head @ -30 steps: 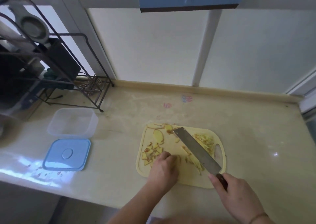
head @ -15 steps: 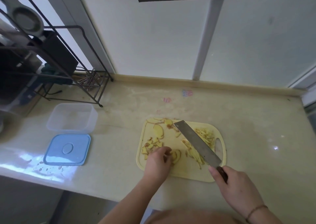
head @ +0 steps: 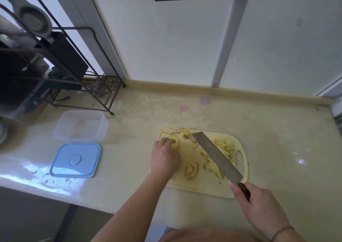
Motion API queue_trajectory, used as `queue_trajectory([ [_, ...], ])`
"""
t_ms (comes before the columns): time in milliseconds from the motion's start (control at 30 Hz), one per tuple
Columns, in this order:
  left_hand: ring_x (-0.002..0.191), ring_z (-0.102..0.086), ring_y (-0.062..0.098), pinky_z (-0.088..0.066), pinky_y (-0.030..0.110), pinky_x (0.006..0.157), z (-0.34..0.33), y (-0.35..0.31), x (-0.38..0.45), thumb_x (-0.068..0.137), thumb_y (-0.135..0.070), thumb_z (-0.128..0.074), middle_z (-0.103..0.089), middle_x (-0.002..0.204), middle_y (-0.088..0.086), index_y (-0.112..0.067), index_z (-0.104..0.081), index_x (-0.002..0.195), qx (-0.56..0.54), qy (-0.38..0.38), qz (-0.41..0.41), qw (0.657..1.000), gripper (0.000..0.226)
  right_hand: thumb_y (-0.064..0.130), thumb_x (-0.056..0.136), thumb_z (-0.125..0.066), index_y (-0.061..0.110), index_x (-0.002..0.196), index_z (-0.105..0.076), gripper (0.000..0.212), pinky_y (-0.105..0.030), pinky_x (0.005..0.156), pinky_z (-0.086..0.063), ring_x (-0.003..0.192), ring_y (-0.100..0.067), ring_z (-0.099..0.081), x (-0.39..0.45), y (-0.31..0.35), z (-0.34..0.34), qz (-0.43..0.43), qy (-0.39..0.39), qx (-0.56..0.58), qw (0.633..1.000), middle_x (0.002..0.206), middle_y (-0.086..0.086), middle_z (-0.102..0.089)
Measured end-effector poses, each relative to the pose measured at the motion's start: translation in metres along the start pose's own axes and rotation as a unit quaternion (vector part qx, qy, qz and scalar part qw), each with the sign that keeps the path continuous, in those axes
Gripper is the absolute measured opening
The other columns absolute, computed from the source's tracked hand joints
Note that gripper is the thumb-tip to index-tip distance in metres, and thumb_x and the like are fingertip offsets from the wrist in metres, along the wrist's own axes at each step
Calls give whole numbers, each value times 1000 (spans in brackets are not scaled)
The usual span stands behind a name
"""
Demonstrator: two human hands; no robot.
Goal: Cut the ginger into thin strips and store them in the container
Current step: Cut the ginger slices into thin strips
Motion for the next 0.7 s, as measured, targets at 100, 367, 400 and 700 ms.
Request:
queue_trajectory([
  [100,125,-45,30,-36,37,106,3,3,26,93,-35,-66,-52,139,7,-13,-51,141,52,58,77,994,55,90,73,-9,21,63,-51,81,-22,45,-39,50,-11,-57,-1,2,1,-3,10,-2,1000,51,-1,-55],
  [367,117,-49,23,-30,34,93,-4,-8,42,89,-13,-54,-62,108,-5,-26,-56,132,-11,92,165,982,45,81,73,-21,21,64,-51,67,-27,52,-44,53,-11,-57,-3,-2,-1,-9,-2,16,1000,53,1,-55],
  [400,113,-54,22,-30,33,90,-5,-10,41,92,-14,-50,-63,99,-8,-26,-61,125,-21,98,161,982,37,81,73,-22,21,63,-50,67,-28,52,-44,53,-11,-56,-3,-3,-2,-8,-3,19,1000,53,0,-55],
  [700,81,-60,28,-43,40,75,-16,-15,-17,86,-29,-61,-66,80,-3,-18,-70,82,99,24,-89,991,15,81,82,-29,20,56,-44,69,-28,46,-38,46,-13,-50,-2,-6,-3,-11,-31,42,999,45,-1,-47],
])
Point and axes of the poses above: each hand's wrist, its own x-axis towards the middle knuckle, its own z-axis out of the back of the hand, y = z × x, the point moved 2 cm from there along x, towards the middle knuckle
